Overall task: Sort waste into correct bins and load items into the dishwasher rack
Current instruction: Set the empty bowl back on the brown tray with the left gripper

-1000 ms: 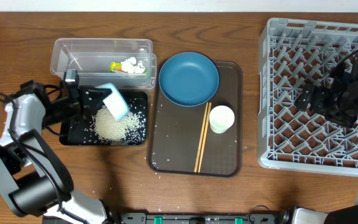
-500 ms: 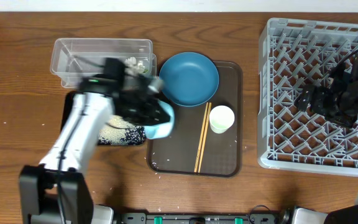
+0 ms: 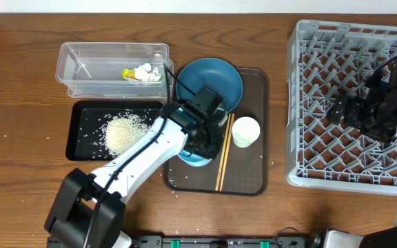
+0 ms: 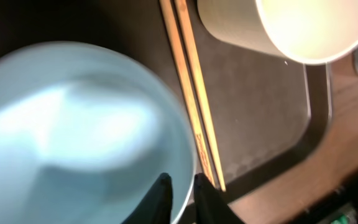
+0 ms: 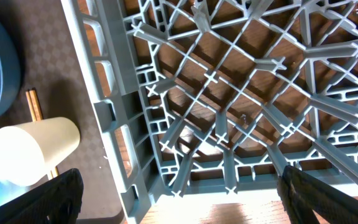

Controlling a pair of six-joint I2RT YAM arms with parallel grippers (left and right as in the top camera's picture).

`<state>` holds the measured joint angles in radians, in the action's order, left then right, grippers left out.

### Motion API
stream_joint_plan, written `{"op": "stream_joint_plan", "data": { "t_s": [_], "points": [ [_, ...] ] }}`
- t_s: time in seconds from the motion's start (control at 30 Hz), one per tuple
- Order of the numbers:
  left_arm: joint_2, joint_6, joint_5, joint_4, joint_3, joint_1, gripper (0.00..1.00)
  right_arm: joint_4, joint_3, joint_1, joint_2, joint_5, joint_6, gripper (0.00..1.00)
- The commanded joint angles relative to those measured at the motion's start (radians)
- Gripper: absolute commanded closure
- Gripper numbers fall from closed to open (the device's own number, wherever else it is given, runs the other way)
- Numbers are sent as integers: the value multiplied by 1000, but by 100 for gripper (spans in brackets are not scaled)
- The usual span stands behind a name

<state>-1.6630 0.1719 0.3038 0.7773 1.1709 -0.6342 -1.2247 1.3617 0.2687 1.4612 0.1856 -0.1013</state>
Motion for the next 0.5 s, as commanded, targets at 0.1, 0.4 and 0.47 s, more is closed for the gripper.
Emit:
{"op": "stream_joint_plan", "data": {
  "t_s": [0.1,0.4,0.47],
  "points": [
    [-1,28,-88,11,45,-11,56,-3,-2,-8,-2,-2,13,1],
    [-1,21,-88,-145,120,-11,36,-3,-2,-8,-2,-2,13,1],
    [-11,24,-88,-193,120,-14,36,-4,-2,-8,-2,-2,13,1]
  ]
}}
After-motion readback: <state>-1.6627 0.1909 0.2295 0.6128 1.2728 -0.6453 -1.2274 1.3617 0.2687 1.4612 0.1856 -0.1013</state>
